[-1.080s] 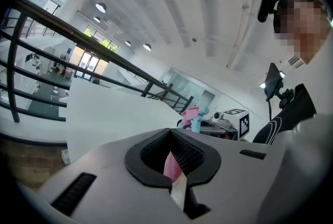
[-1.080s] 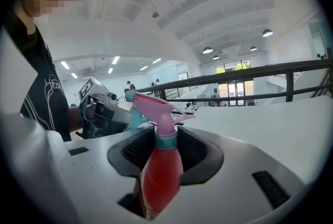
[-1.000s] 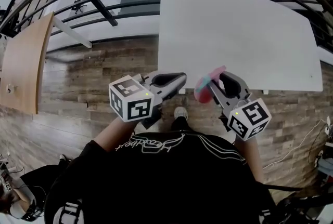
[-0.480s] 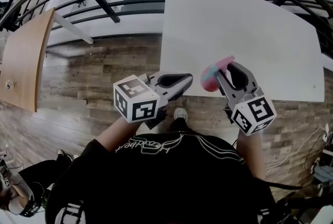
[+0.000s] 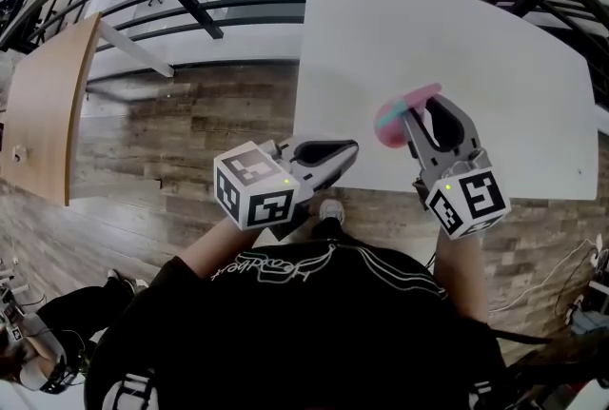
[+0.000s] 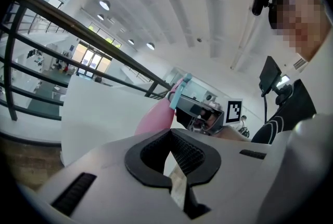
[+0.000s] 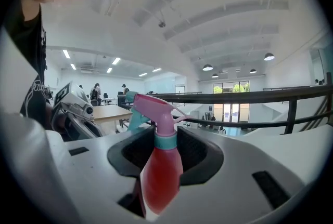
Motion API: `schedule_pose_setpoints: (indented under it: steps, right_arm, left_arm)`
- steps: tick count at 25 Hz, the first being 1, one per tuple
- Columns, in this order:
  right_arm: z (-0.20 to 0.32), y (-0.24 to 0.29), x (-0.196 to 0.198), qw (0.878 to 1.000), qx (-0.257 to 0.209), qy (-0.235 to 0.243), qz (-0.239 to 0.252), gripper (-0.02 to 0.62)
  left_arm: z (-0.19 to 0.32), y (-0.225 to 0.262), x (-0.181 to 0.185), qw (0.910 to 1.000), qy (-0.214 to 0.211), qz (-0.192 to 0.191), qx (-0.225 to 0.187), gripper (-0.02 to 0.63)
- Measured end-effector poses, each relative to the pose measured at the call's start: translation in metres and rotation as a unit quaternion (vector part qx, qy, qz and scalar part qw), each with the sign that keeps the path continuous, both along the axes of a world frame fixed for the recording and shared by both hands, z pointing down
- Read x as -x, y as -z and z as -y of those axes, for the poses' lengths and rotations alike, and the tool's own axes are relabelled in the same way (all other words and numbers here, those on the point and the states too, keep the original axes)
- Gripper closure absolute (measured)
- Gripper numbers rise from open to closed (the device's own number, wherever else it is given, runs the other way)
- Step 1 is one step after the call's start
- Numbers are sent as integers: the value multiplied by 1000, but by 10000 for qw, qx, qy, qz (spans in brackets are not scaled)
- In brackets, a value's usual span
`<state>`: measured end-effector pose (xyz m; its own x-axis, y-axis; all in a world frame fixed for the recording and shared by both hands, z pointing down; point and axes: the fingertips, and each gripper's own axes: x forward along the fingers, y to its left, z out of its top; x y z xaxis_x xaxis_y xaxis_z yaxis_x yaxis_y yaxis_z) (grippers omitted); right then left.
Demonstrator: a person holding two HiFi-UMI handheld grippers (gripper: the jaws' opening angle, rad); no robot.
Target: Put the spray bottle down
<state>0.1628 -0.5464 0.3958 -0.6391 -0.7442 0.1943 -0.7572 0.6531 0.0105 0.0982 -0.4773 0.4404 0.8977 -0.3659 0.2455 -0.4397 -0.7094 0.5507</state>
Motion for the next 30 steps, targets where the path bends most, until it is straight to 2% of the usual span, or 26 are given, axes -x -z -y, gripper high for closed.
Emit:
schedule_pose_setpoints:
  steps: [12,30]
  right_arm:
    - [41,-55,-3,9999,45,-153,28,460]
    - [40,-83,-1,9998,-127,-105,128,460]
  left_arm:
    - [18,-26,1,9997,85,42,243,598]
    - [21,-44,-2,9992,-12,59,402,598]
